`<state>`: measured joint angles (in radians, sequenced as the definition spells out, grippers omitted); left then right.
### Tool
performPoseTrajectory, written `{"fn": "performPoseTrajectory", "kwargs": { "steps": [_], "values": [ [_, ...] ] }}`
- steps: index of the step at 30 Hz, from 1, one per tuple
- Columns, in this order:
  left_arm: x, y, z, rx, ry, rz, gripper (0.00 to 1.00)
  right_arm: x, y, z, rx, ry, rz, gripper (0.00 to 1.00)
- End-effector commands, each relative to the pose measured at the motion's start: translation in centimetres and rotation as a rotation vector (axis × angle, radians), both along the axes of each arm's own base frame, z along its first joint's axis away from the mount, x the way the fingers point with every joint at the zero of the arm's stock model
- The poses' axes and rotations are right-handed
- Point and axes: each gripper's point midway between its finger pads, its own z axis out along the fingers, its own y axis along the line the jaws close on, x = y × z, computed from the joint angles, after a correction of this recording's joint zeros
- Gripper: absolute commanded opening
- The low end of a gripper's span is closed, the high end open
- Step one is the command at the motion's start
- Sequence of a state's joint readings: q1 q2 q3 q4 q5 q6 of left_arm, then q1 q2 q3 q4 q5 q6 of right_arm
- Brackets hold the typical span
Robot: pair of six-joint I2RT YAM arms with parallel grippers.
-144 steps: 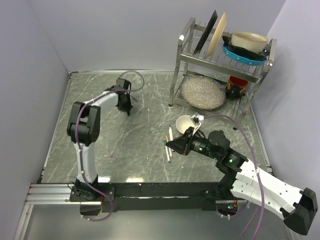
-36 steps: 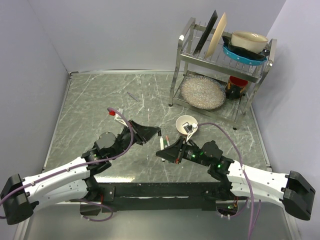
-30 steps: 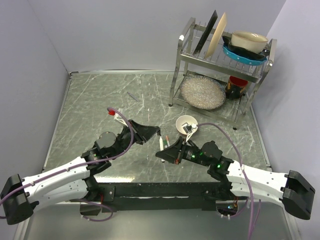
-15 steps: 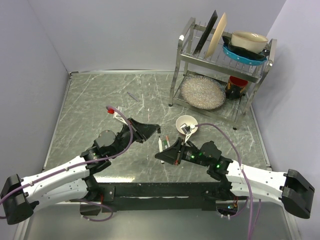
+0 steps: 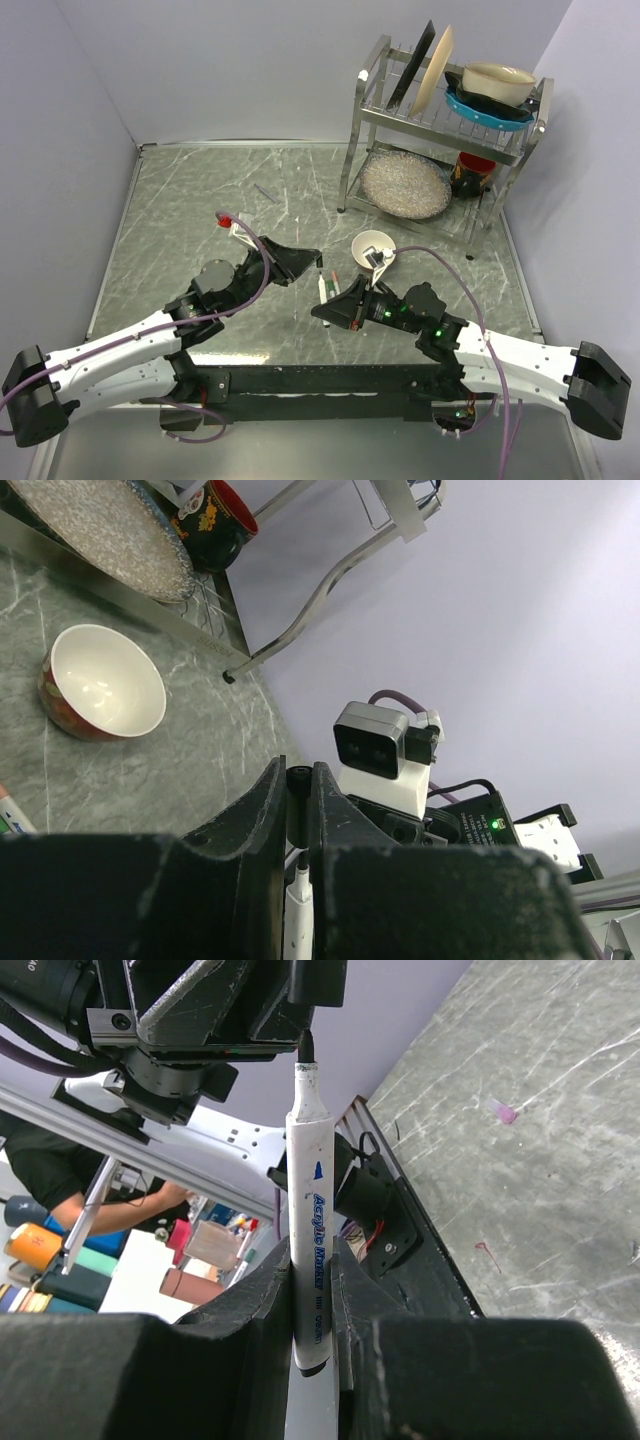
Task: Insert the pens into the pen caps
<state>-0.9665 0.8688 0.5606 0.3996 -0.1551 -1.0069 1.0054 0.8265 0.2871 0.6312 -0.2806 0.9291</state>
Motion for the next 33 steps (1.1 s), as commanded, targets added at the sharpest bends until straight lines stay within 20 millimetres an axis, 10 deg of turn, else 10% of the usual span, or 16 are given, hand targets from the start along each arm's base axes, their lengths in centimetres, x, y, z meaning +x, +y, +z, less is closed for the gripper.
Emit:
{"fn": "performPoseTrajectory", "kwargs": {
  "steps": [1,33],
  "values": [
    [-0.2,-0.1,2.5,-0.051,-0.056,-0.010,0.01,0.1,-0.1,2.6,0.056,-0.060,-0.014,0.00],
    [-2.4,-0.3,1.5,-0.080,-0.100,-0.111,0.01,2.5,0.1,4.8,0.045,-0.087,-0.124,0.00]
  ]
}}
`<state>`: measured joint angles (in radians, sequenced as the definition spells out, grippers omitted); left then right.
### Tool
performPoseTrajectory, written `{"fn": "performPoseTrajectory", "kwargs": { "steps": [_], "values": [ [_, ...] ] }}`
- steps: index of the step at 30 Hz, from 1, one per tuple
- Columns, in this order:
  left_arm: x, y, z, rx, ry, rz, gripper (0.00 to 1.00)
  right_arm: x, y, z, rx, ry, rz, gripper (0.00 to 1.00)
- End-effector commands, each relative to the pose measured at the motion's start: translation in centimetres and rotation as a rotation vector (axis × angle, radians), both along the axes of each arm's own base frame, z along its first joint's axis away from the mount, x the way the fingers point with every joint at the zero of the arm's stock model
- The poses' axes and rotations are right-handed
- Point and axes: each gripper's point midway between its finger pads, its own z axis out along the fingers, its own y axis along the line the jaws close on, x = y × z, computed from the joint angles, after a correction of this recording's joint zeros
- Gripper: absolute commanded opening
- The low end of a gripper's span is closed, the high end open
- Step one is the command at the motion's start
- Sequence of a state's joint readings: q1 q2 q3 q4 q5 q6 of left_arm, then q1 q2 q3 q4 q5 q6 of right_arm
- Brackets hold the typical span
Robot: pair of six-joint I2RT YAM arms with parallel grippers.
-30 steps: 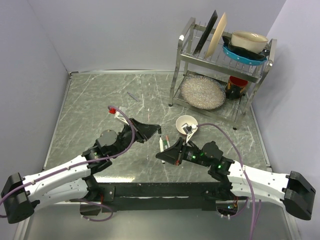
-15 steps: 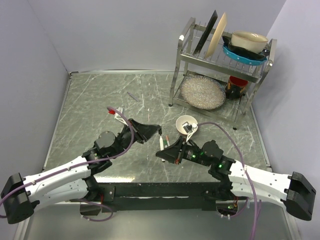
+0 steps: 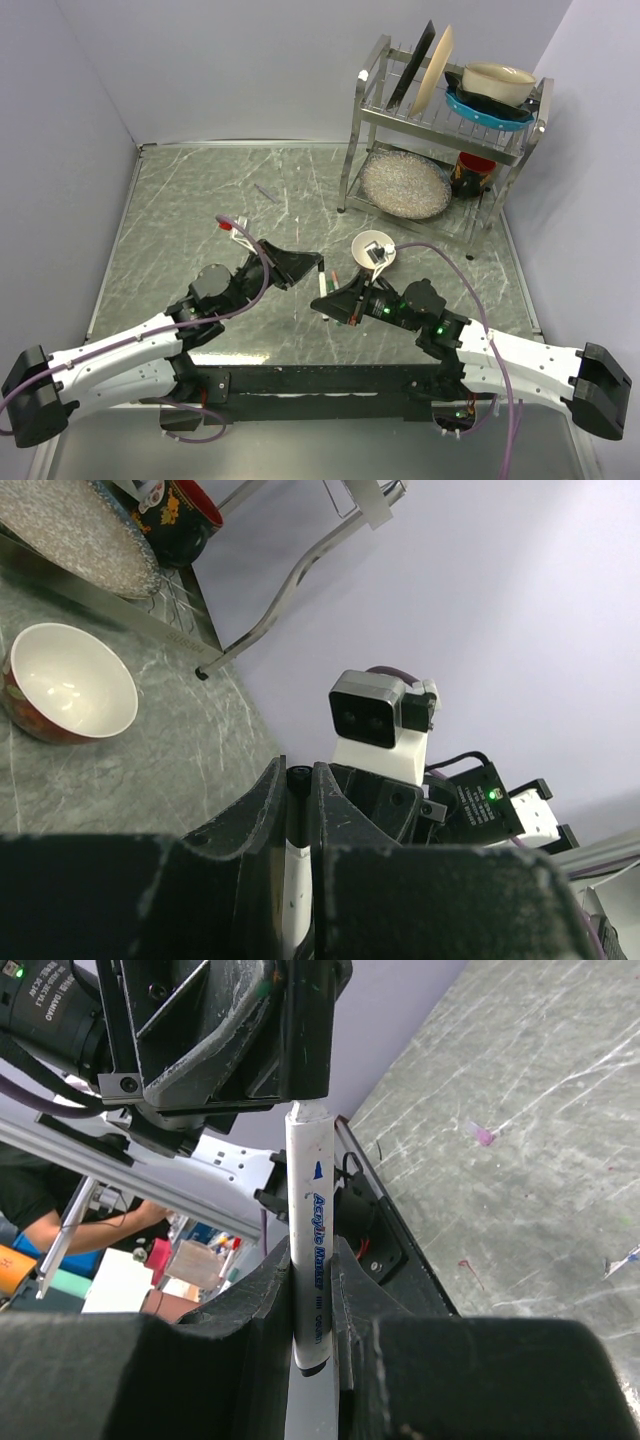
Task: Insert the pens into the pen caps
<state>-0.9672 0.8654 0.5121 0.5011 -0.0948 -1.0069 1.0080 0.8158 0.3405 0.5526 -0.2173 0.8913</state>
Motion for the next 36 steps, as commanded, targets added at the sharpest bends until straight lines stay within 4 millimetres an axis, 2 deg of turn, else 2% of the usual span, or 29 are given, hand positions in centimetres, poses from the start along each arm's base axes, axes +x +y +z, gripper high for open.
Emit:
{"fn": "performPoseTrajectory", "kwargs": {
  "steps": [1,6,9,15,18,22,28,33,36],
  "values": [
    [-1.4,0.1,1.2,-0.043,-0.064,-0.054,0.02,1.6,0.1,3.8,0.056,-0.067,-0.074,0.00],
    [-2.0,0.1,1.1,-0.043,-0.072,-0.083,0.04,2.3,0.1,4.9,0.054,-0.092,-0.102,0.00],
    [-2.3,0.3,1.3,-0.052,-0.076,-0.088,0.15,2.5,0.2,5.1,0.037,-0.112,-0.104,0.00],
    [-2.5,1.7,2.6,-0.047,-0.089,-0.054,0.61,1.6,0.1,5.1,0.005,-0.185,-0.057,0.00],
    [-2.6,2.2,3.8,-0.038,-0.110,-0.041,0.70,1.0,-0.2,4.9,-0.008,-0.206,-0.031,0.00],
    [-2.6,2.2,4.6,0.014,-0.138,-0.040,0.76,-0.3,-0.2,5.2,0.003,-0.232,0.032,0.00],
    [-2.8,0.5,4.9,0.081,-0.153,-0.106,0.75,-2.5,-0.2,6.0,0.044,-0.274,0.140,0.00],
    [-3.7,-0.7,5.2,0.078,-0.169,-0.186,0.69,-3.2,-0.1,6.2,0.068,-0.270,0.174,0.00],
    [-3.8,-0.8,5.3,0.078,-0.170,-0.192,0.64,-3.3,-0.2,6.1,0.072,-0.267,0.178,0.00]
  ]
}}
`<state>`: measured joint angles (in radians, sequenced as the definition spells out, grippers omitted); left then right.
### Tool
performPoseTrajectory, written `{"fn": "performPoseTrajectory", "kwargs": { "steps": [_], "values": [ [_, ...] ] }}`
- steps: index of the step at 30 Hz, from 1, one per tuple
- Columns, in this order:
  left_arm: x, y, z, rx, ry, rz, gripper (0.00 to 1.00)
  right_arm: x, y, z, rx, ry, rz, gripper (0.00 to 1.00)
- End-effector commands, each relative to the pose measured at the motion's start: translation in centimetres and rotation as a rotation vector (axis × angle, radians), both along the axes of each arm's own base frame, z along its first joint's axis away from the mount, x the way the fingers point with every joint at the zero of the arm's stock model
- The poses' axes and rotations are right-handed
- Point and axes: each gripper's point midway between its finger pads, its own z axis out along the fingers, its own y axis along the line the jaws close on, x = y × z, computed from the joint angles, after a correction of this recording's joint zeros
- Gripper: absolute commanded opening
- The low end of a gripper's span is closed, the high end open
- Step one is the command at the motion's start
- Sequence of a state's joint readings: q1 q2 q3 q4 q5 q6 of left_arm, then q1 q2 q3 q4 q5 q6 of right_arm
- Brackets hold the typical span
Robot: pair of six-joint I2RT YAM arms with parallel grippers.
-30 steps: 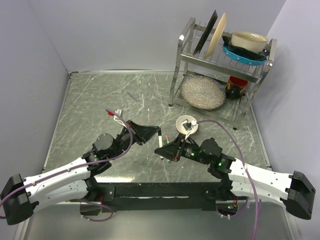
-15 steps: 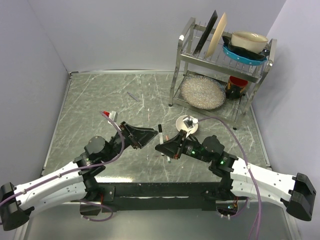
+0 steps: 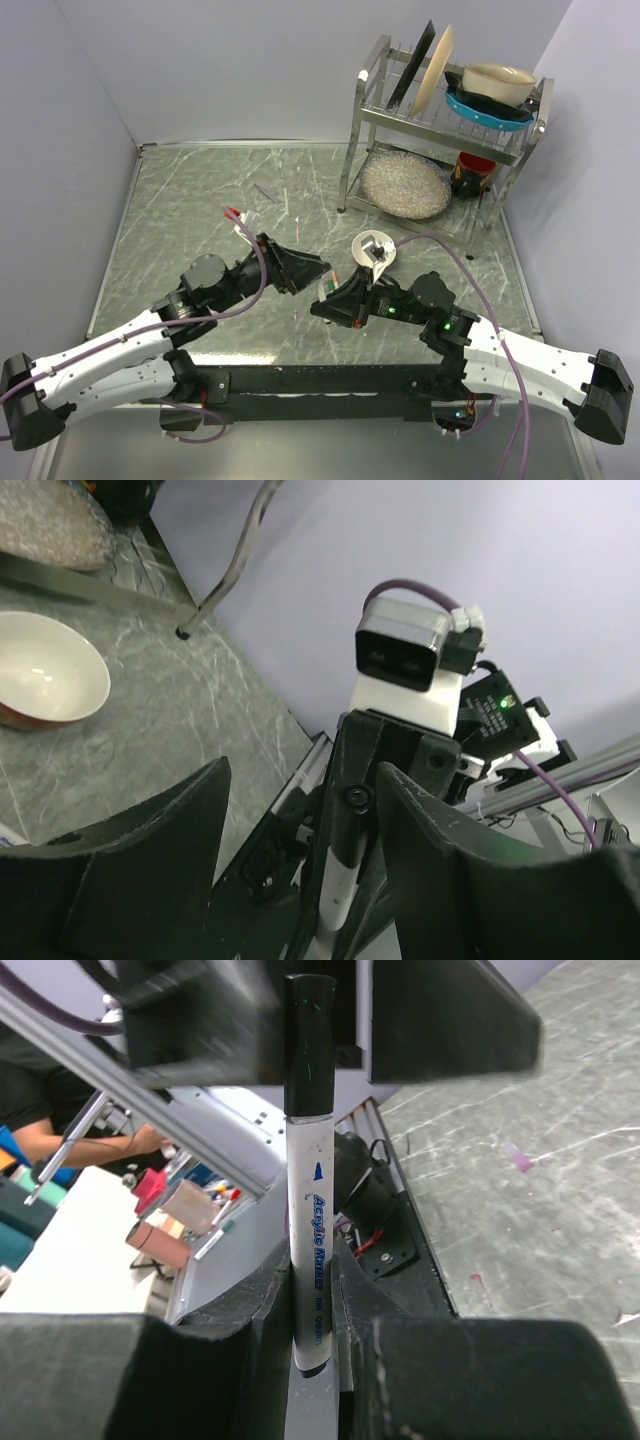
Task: Insert the pens into the pen caps
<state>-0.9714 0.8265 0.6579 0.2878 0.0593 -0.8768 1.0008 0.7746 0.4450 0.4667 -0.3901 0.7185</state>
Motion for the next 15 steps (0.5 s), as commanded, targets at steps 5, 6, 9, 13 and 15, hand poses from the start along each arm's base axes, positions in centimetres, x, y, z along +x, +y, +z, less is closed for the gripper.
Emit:
{"fn": "performPoseTrajectory", "kwargs": {
  "steps": [5,6,9,13,15],
  "values": [
    [-1.0,0.4,2.7,-0.044,-0.058,-0.035,0.61,-1.0,-0.3,2.3,0.075,-0.052,0.043,0.00],
    [-1.1,0.5,2.8,-0.048,-0.058,-0.033,0.61,-1.1,-0.2,2.4,0.076,-0.053,0.048,0.00],
    [-1.0,0.7,3.1,-0.052,-0.060,-0.025,0.61,-1.1,-0.1,2.2,0.073,-0.053,0.056,0.00],
    [-1.1,0.6,3.4,-0.053,-0.062,-0.028,0.61,-1.2,0.0,1.9,0.066,-0.048,0.063,0.00],
    [-0.9,0.5,3.4,-0.050,-0.064,-0.024,0.59,-1.2,0.1,1.9,0.065,-0.046,0.068,0.00]
  ]
}}
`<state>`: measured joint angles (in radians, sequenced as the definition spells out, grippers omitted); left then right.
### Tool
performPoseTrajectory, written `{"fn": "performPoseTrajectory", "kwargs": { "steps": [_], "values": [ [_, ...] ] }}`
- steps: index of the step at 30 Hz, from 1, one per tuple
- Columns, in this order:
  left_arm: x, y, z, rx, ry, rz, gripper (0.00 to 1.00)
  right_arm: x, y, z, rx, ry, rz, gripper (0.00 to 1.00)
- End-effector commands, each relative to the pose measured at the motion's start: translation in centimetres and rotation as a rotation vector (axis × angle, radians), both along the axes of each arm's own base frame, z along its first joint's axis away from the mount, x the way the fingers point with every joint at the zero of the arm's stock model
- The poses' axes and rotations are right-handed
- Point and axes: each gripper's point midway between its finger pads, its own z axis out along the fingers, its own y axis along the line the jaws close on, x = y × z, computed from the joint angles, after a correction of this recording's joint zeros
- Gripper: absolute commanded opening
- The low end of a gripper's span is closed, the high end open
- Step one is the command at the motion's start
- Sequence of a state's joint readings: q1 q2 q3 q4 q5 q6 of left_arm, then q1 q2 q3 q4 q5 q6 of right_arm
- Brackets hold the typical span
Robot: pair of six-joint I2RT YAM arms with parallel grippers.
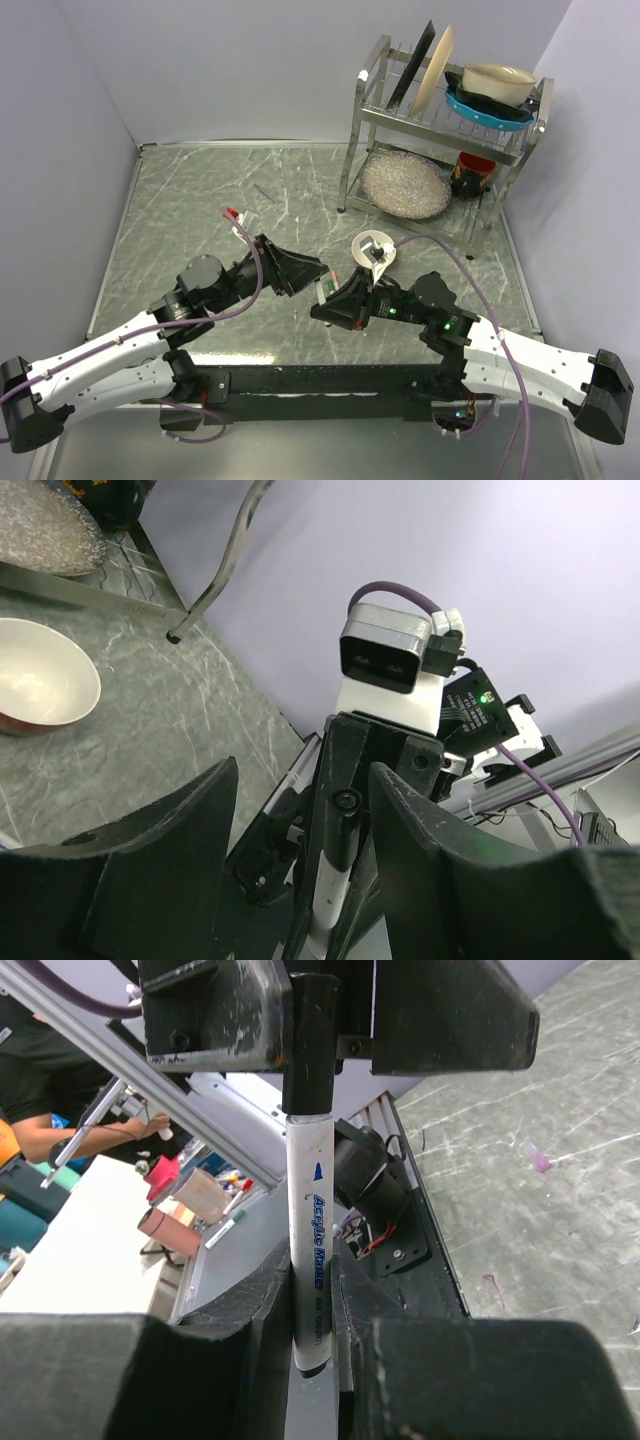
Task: Insert the pens into the pen caps
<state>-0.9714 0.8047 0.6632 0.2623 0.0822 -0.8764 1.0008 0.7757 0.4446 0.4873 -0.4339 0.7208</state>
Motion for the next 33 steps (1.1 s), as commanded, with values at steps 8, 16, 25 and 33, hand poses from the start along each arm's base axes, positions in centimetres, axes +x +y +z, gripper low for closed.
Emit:
{"fn": "performPoseTrajectory", "kwargs": {
  "steps": [8,16,25,33],
  "values": [
    [0.2,0.3,3.3,-0.052,-0.052,0.019,0.53,-0.5,0.0,1.4,0.046,-0.035,0.025,0.00],
    [-0.2,-0.1,3.1,-0.052,-0.039,-0.010,0.30,-0.4,0.0,1.3,0.044,-0.031,0.018,0.00],
    [-1.5,-2.7,-0.7,-0.030,0.064,-0.154,0.01,2.5,0.0,4.1,0.044,-0.066,-0.133,0.00],
    [-3.5,-1.8,-1.5,-0.048,0.007,-0.228,0.01,3.0,-0.8,7.2,0.109,-0.083,-0.163,0.00]
  ]
}}
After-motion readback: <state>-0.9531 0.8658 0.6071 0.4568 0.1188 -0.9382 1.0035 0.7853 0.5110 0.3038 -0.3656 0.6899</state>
